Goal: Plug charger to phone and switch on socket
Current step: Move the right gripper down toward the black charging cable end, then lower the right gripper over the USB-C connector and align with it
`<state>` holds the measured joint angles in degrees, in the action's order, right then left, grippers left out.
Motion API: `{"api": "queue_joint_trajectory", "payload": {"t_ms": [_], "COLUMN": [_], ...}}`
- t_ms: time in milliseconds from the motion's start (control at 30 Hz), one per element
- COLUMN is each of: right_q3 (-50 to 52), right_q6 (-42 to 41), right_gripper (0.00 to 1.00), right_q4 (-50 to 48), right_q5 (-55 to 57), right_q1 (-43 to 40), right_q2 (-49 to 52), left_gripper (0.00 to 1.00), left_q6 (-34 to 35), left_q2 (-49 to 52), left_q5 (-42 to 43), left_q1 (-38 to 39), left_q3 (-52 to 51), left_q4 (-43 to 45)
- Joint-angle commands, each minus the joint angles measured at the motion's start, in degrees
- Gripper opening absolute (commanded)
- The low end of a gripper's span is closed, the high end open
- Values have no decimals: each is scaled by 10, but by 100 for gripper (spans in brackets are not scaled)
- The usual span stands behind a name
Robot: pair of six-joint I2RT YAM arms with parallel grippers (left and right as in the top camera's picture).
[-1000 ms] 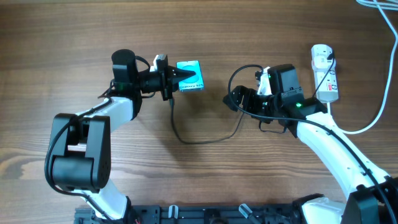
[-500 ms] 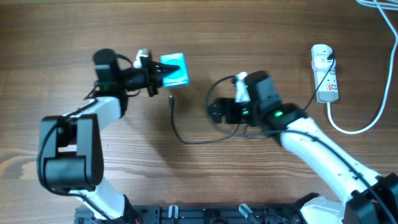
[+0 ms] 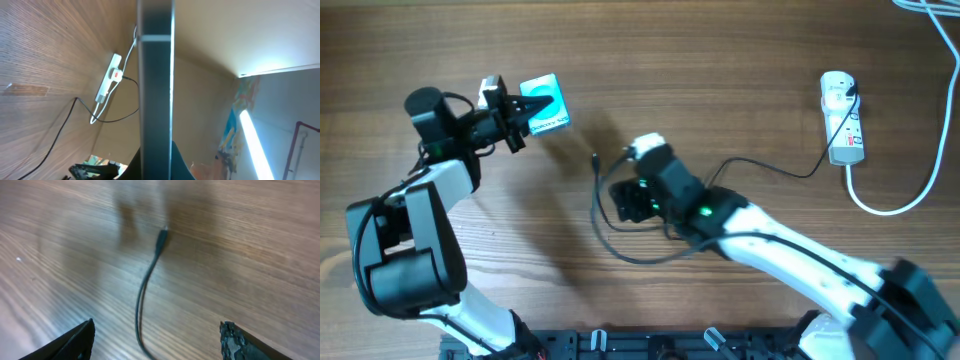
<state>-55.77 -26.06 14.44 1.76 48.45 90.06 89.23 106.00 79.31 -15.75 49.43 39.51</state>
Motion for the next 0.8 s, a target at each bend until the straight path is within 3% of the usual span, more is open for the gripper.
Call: {"api": "queue_joint_trajectory", "payload": {"t_ms": [0, 167, 767], "right_q3": [-90, -144, -146], "right_q6": [24, 35, 35], "right_gripper": [82, 81, 72], "right_q4": [24, 31, -22], "right_q5": [74, 85, 123], "right_q1": [27, 48, 59], "right_q2": [77, 145, 219], "left_gripper": [4, 4, 4], "left_q6": [-21, -30, -36], "left_q2": [5, 5, 5], "left_q5": [30, 29, 33], "left_q1": [-11, -27, -73], "left_q3": [12, 12, 12], "left_q4": [6, 6, 7]}}
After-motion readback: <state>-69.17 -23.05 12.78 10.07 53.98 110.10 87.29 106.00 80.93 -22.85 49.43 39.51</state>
